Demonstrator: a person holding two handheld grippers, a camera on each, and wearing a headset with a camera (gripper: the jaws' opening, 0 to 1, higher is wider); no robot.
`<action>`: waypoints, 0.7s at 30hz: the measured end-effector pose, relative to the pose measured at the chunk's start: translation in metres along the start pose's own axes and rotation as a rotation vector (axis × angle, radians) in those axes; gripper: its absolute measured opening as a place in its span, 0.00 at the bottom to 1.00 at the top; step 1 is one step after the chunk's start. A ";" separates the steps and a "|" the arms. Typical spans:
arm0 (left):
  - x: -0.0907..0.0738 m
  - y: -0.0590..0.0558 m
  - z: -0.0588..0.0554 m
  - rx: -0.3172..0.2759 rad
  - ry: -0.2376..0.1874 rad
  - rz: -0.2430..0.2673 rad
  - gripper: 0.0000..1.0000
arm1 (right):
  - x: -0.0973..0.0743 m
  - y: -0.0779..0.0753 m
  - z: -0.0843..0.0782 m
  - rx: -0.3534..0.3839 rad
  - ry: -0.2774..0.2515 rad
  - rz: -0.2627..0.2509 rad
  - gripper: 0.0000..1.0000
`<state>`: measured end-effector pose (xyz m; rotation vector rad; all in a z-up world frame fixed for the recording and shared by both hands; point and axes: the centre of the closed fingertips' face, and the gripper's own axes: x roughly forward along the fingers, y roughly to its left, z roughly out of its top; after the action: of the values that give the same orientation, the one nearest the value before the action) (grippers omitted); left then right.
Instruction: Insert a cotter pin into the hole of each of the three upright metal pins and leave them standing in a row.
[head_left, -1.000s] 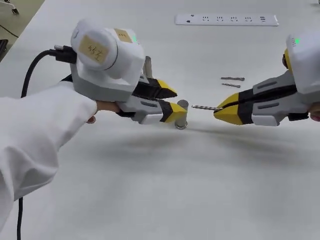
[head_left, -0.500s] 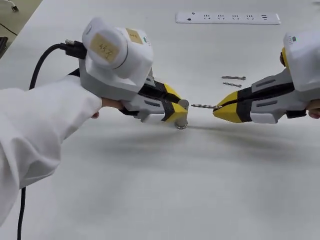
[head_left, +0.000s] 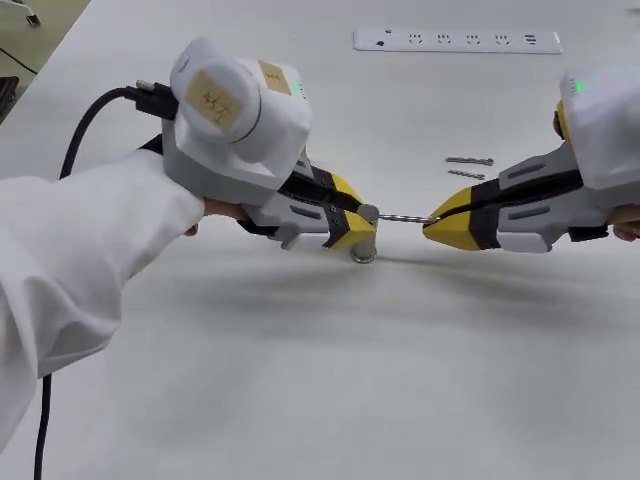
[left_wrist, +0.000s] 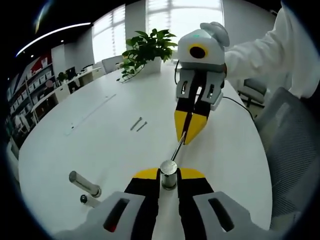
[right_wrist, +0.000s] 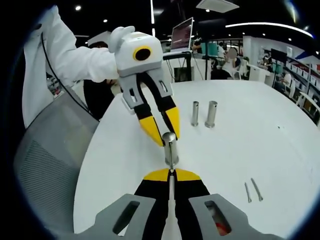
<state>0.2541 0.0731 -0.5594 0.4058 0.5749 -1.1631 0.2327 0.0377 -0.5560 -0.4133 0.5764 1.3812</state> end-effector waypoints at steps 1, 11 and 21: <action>0.000 0.000 0.000 0.003 0.001 0.000 0.10 | 0.000 0.000 0.001 -0.004 0.002 0.001 0.00; -0.001 0.000 -0.001 -0.004 0.000 0.008 0.10 | 0.005 -0.004 0.004 -0.028 0.020 0.002 0.00; 0.000 -0.002 -0.001 -0.020 -0.003 0.012 0.10 | 0.012 -0.002 0.003 -0.024 0.020 0.002 0.00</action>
<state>0.2526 0.0728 -0.5602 0.3895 0.5805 -1.1457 0.2358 0.0491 -0.5613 -0.4461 0.5773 1.3878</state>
